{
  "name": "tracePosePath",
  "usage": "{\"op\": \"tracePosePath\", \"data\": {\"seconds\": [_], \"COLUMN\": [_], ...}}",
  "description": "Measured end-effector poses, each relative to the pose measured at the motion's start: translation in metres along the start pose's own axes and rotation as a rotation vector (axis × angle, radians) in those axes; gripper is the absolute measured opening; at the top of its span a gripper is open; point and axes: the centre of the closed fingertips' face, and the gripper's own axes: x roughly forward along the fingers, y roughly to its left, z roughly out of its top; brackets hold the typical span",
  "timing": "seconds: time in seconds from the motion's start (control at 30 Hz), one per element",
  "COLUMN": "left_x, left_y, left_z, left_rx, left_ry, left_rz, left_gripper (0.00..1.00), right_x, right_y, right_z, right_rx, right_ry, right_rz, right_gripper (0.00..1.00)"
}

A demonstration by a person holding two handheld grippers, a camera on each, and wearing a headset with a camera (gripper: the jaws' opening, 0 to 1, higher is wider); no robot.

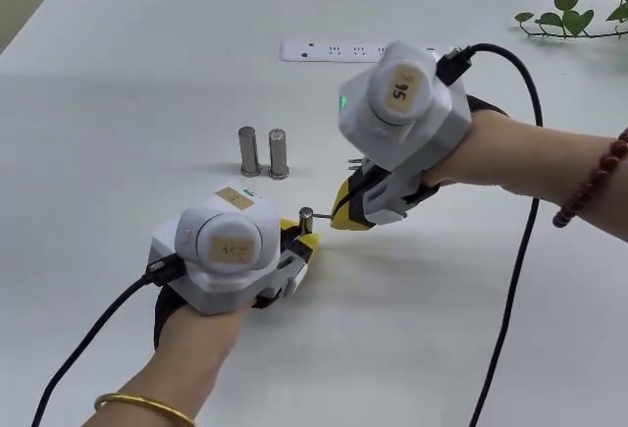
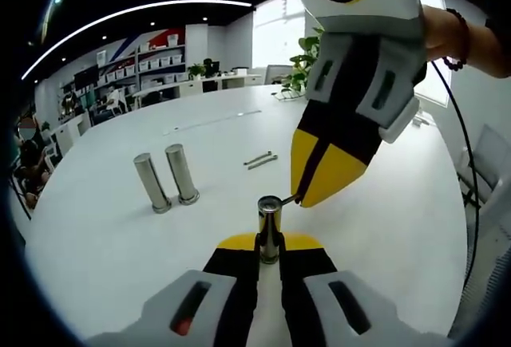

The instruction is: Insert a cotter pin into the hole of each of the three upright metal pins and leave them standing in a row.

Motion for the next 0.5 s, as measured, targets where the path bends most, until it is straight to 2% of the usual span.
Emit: {"op": "tracePosePath", "data": {"seconds": [0.5], "left_x": [-0.0002], "left_y": [-0.0001], "left_z": [-0.0001], "left_rx": [0.0], "left_ry": [-0.007], "left_rz": [0.008], "left_gripper": [0.06], "right_x": [0.0032], "right_y": [-0.0027], "right_z": [0.008], "right_rx": [0.009], "right_ry": [-0.012], "right_rz": [-0.005], "right_gripper": [0.0]}}
